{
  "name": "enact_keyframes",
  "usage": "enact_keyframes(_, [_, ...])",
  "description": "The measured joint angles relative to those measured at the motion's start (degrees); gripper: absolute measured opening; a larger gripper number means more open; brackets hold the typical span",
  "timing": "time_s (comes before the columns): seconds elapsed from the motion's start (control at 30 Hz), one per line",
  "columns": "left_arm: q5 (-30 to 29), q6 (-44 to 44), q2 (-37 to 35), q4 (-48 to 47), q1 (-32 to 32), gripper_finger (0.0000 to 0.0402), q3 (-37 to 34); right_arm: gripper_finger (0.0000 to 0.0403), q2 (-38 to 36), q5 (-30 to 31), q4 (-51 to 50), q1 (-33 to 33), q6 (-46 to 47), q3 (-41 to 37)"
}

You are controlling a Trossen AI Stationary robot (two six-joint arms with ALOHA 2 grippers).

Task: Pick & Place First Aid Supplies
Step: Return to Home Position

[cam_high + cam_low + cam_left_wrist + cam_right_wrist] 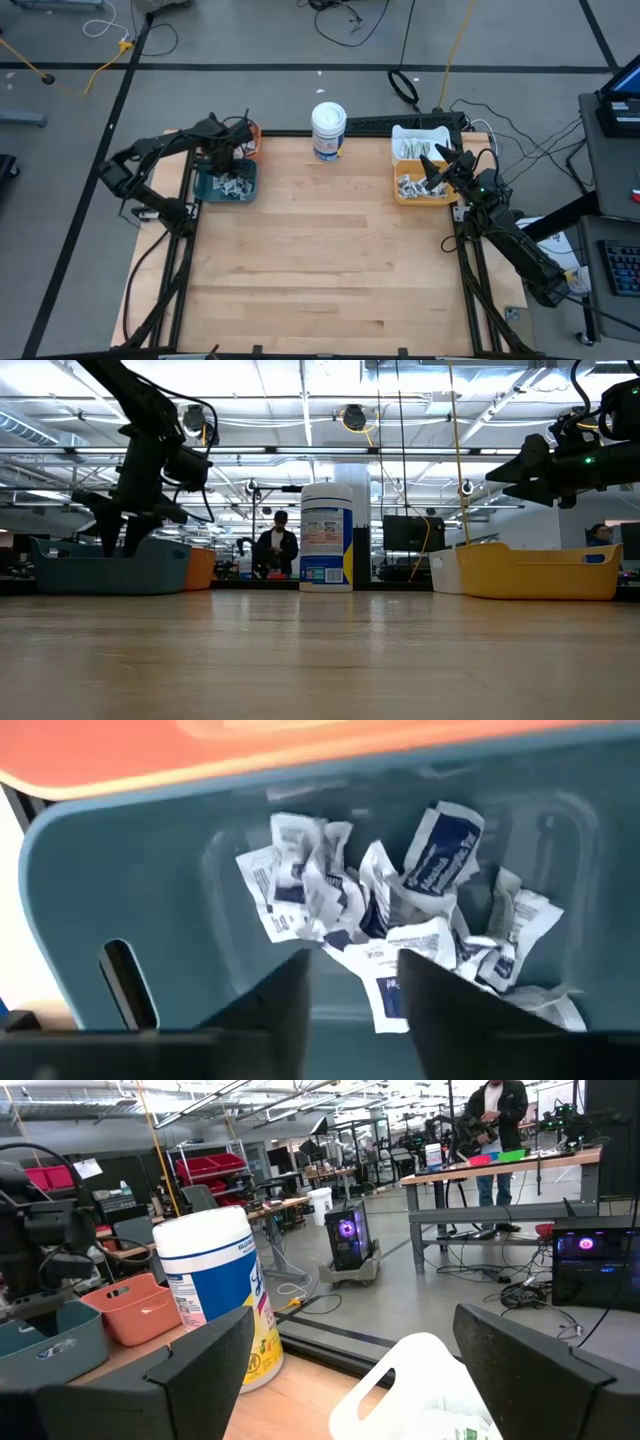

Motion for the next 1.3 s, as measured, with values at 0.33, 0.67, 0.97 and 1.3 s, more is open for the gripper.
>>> enact_keyframes(0.33, [3.0, -2.0, -3.0, -0.4, 0.0, 0.0287, 0.0, 0.0337, 0.0, 0.0, 0.0, 0.0, 0.0, 0.0])
enact_keyframes(0.67, [0.8, -2.9, -19.8, 5.7, -3.0, 0.0349, -1.2, 0.0337, 0.0, 0.0, 0.0, 0.0, 0.0, 0.0])
enact_keyframes(0.97, [1.1, 6.5, -41.5, 48.9, -4.6, 0.035, -20.2, 0.0337, 0.0, 0.0, 0.0, 0.0, 0.0, 0.0])
enact_keyframes(1.3, [6.0, 19.4, -67.4, 71.6, -4.9, 0.0352, -40.9, 0.0337, 0.0, 0.0, 0.0, 0.0, 0.0, 0.0])
